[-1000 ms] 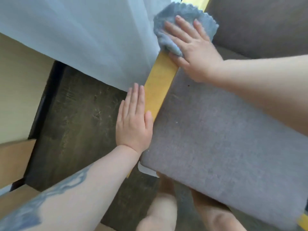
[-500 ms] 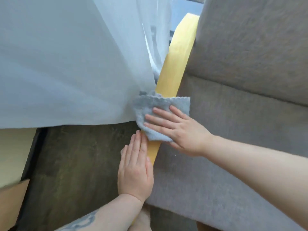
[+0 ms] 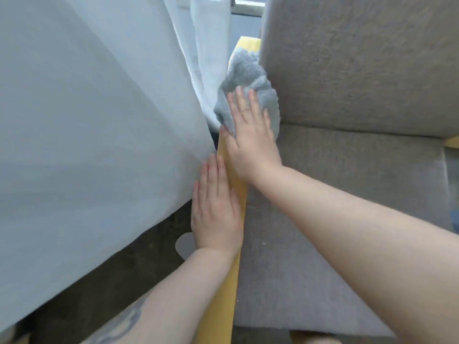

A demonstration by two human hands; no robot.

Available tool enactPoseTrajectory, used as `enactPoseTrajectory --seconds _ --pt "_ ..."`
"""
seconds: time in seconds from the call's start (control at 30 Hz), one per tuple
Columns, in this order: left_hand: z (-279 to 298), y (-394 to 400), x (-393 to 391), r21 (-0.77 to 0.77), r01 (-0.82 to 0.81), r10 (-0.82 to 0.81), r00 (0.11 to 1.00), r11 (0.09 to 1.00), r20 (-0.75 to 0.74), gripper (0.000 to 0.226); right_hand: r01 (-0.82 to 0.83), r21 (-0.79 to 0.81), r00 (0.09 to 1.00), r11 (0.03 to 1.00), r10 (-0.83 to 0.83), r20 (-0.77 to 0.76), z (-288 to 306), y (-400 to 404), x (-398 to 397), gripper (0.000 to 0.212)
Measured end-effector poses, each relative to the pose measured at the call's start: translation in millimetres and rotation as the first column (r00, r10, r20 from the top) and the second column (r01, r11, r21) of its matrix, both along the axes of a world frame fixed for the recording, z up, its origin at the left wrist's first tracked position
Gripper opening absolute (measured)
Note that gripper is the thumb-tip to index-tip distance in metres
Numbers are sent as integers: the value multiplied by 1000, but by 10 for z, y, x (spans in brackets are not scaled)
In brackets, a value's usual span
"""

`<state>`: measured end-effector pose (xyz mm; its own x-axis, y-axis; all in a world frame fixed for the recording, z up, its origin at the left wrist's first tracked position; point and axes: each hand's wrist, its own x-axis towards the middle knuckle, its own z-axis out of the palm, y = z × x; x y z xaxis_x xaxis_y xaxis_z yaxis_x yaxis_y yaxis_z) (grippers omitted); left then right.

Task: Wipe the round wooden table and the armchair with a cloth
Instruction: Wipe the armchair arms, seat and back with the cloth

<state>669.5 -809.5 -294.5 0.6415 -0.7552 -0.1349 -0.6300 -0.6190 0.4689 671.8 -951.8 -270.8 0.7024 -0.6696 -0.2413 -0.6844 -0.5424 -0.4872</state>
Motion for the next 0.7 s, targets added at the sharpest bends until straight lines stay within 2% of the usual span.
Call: enactPoseTrajectory --seconds 0.07,0.17,0.3,0.37,0.47,0.6,0.7 --pt "-18 -232 62 22 -12 11 999 1000 38 61 57 36 998 998 -57 -3 79 60 51 57" --pt "-14 -340 47 115 23 -40 988 993 150 67 19 78 1000 997 -17 -25 184 349 -215 58" --pt "-20 -352 24 96 -12 -3 988 995 157 59 40 -46 994 998 -44 -99 78 -270 399 62" --pt "-16 -375 23 88 -17 1 985 996 173 56 134 -60 982 989 -141 -125 78 -494 733 62" --pt "-58 -347 29 138 23 -49 982 990 184 62 242 4 962 970 -239 -130 71 -381 736 62" --pt "-21 -386 31 92 -23 8 987 995 163 56 209 -116 967 971 -223 -120 -35 -627 834 65" --pt "2 -383 17 77 -9 -6 982 997 190 56 160 -98 979 982 -171 -107 17 -890 1047 61"
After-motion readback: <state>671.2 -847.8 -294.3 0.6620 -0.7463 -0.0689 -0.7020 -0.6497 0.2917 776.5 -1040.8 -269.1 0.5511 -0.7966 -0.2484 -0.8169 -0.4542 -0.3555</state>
